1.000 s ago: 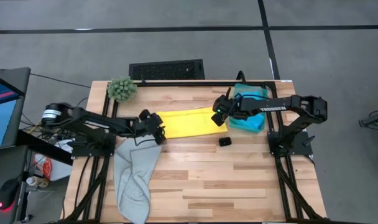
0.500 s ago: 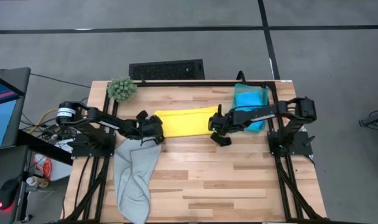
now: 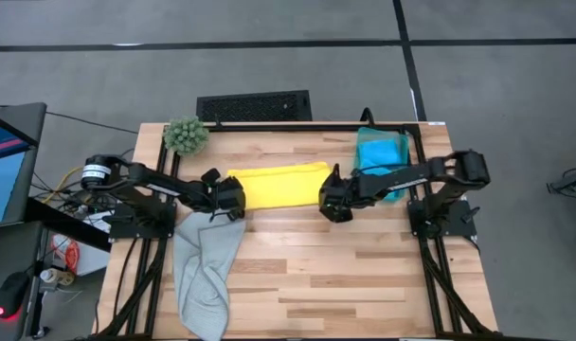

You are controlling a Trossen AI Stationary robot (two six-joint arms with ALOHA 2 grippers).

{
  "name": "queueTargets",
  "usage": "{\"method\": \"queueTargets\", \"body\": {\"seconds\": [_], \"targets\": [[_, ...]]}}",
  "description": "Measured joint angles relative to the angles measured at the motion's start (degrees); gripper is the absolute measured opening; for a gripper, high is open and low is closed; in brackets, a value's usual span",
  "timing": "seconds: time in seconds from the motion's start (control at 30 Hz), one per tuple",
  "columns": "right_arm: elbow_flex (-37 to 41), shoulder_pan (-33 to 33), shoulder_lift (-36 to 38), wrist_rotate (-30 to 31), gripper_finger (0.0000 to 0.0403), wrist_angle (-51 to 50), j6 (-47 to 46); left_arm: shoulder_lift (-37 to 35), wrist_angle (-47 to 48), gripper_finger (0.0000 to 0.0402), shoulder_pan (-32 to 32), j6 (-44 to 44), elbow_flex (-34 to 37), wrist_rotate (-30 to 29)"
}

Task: Fold microfiber towels
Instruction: Fold the yellow microfiber cloth

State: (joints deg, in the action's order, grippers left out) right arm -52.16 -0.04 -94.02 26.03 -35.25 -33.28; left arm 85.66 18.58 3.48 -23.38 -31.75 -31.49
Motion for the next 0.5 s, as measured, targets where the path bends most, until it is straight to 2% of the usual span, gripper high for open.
{"method": "queueTargets", "body": {"seconds": [0.13, 0.23, 0.4, 0.5], "targets": [[-0.04, -1.37, 5.78, -0.67, 0.0123, 0.78, -5.75, -4.60, 0.66, 0.0061, -0.45, 0.26, -1.00, 1.64], [-0.10, -3.75, 7.96, -2.13, 0.0151, 1.65, -10.24, -7.24, 1.09, 0.0061, 0.15, 0.62, -0.79, 1.77], [-0.08, -9.27, 6.20, -9.09, 0.0222, 4.27, -10.31, -8.31, 1.44, 0.0061, 1.12, 0.41, -0.80, 2.53], [-0.48, -11.59, 2.93, -10.22, 0.0253, 6.37, -9.97, -8.31, 1.41, 0.0061, 1.12, 0.46, -0.82, 3.37]]}}
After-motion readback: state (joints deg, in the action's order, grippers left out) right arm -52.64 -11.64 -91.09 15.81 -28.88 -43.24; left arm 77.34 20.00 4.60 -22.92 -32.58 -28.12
